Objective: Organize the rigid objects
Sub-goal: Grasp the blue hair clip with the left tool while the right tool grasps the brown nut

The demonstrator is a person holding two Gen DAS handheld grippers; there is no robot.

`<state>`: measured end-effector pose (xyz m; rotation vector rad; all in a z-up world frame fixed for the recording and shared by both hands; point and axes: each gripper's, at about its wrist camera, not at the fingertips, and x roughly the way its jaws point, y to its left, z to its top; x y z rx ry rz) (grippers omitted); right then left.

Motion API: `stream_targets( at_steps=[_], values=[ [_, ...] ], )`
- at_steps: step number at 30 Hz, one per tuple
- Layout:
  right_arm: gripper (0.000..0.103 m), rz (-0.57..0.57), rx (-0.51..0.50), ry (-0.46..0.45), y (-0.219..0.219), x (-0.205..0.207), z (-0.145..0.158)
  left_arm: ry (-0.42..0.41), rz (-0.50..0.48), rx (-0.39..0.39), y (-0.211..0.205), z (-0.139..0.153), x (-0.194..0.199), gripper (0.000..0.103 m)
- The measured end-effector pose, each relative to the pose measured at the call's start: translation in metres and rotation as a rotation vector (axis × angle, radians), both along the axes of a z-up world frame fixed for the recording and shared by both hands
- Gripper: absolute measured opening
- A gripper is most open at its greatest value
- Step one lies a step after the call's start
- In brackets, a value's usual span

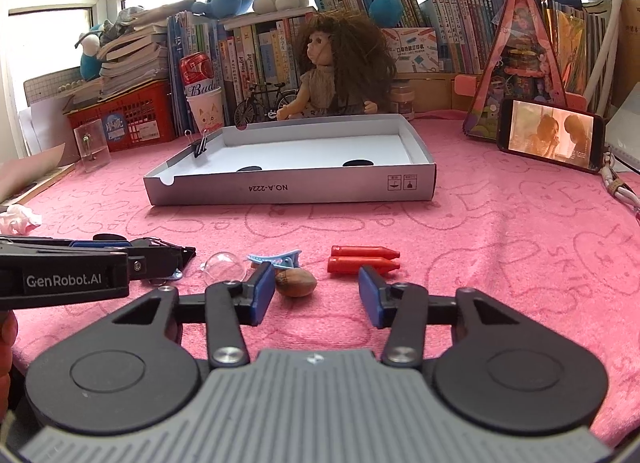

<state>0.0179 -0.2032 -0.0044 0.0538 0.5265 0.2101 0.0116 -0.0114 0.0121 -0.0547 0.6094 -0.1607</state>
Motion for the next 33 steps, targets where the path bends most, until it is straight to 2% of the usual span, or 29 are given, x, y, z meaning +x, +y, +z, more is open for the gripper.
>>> stream_targets(
  at_steps=[5,9,15,23,29,30,31,33],
  values=[
    [0.044,0.002,-0.008,-0.013,0.005,-0.001,-0.001,-0.010,0.014,0.000,-0.003,-0.002,-0.002,0.041],
    [0.036,-0.011,-0.006,-0.036,0.005,-0.002,-0.001,0.017,-0.038,-0.040,-0.005,-0.004,-0.008,0.041],
    [0.035,-0.007,-0.007,-0.039,0.005,-0.003,-0.001,0.009,0.017,0.000,-0.007,-0.009,-0.006,0.042],
    [0.035,0.004,0.001,-0.023,0.004,-0.002,-0.005,0.007,0.020,0.013,-0.016,-0.011,0.002,0.041],
    [0.038,-0.021,0.003,-0.042,0.005,-0.004,-0.007,-0.001,0.032,0.023,-0.018,-0.013,0.002,0.038],
    [0.049,-0.033,-0.008,-0.055,0.006,-0.005,-0.007,-0.004,0.033,0.031,-0.018,-0.013,0.002,0.036],
    [0.054,-0.045,-0.023,-0.066,0.007,-0.006,-0.008,-0.007,0.030,0.035,-0.018,-0.013,0.002,0.036],
    [0.055,-0.056,-0.049,-0.080,0.008,-0.006,-0.008,-0.010,0.025,0.042,-0.018,-0.013,0.001,0.036]
  ],
)
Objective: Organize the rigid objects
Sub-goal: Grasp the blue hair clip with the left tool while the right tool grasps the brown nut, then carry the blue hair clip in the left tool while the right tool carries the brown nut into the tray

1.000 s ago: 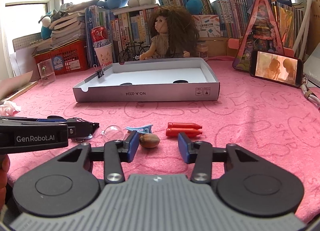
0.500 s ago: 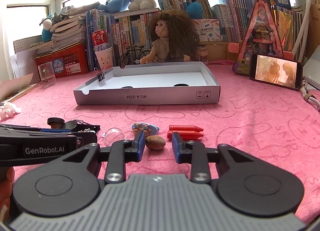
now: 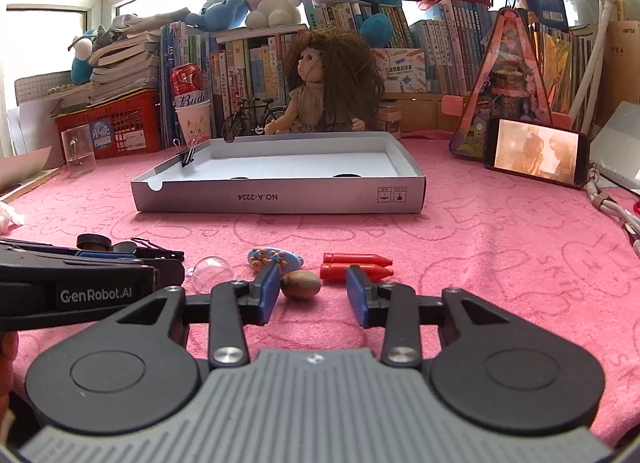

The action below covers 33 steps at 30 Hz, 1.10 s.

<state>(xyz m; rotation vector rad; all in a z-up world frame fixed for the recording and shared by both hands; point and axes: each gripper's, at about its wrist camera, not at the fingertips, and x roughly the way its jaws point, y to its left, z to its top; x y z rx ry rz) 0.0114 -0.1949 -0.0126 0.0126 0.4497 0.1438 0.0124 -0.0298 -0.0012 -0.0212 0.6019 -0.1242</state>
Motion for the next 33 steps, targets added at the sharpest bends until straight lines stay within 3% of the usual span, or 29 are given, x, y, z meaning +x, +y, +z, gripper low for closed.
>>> stream_targets(
  at_steps=[7,9,12,33],
  values=[
    [0.053,0.014,-0.020,0.011,0.003,0.001,-0.001,-0.008,-0.008,0.007,-0.001,0.001,-0.003,0.035],
    [0.039,0.024,-0.026,0.013,0.006,0.000,-0.002,-0.017,-0.010,0.014,-0.002,0.002,-0.005,0.035],
    [0.027,0.037,-0.031,0.014,0.008,-0.001,-0.001,-0.029,-0.013,0.022,-0.003,0.004,-0.007,0.035],
    [0.027,0.022,0.012,-0.038,-0.007,0.019,0.031,-0.097,-0.024,-0.019,0.008,0.041,0.003,0.035]
  ],
)
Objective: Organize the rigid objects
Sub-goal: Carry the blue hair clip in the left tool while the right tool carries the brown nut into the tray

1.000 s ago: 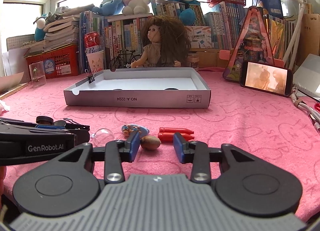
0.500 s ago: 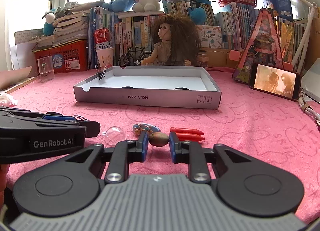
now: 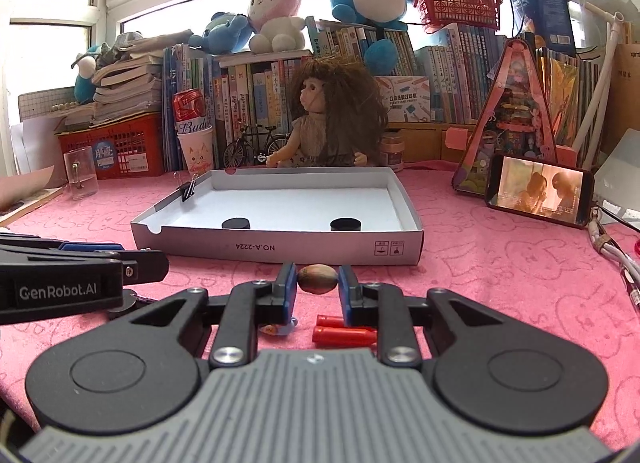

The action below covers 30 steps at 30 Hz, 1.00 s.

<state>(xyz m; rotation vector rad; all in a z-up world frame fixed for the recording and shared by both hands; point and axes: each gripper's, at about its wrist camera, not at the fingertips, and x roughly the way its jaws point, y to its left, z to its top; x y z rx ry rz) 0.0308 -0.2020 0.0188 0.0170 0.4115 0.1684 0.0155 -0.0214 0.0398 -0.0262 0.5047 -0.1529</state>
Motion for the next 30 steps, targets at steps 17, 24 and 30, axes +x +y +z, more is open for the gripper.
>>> stream_targets(
  at_steps=[17,24,30],
  values=[
    [0.027,-0.091,0.032,0.043,-0.029,0.059,0.012,0.017,0.057,-0.021,0.025,0.023,0.072,0.035],
    [0.027,-0.106,0.046,0.087,-0.037,0.091,0.012,0.057,0.082,-0.050,0.036,0.016,0.115,0.035],
    [0.027,-0.080,0.078,0.186,-0.042,0.122,0.011,0.150,0.094,-0.044,0.038,0.001,0.150,0.035]
  ],
)
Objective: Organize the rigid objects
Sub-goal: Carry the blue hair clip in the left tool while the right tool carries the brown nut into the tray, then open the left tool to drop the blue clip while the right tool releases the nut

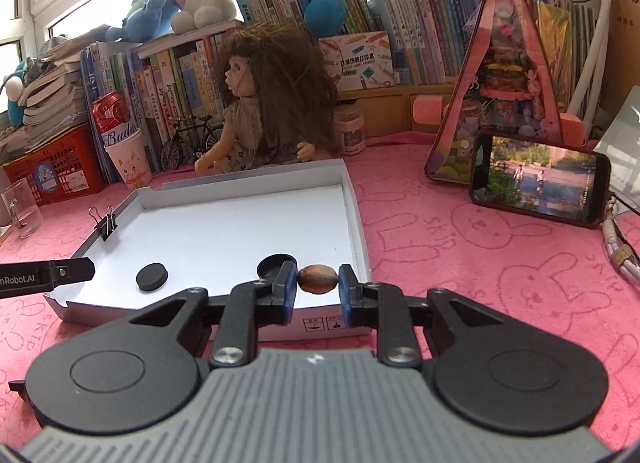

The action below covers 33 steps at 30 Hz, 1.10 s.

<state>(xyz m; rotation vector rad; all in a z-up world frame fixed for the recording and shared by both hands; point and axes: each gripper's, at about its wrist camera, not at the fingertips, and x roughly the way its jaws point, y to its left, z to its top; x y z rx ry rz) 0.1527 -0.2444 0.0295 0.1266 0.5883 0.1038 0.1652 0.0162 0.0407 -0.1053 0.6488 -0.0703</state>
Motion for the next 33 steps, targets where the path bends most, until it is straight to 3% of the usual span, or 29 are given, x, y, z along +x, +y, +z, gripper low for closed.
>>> stream_targets(
  at_steps=[4,13,22,33],
  values=[
    [0.027,0.014,0.034,0.092,-0.001,0.025,0.002,0.061,-0.017,-0.012,0.001,-0.007,0.021,0.035],
    [0.027,-0.004,-0.023,0.217,0.010,0.063,0.001,0.140,0.010,0.007,0.000,-0.019,0.049,0.035],
    [0.027,-0.026,-0.105,0.250,0.019,0.079,-0.006,0.143,0.018,0.045,-0.004,-0.026,0.055,0.035],
    [0.027,-0.006,-0.032,0.266,0.018,0.084,-0.012,0.129,-0.004,0.050,-0.012,-0.027,0.058,0.035]
  ],
)
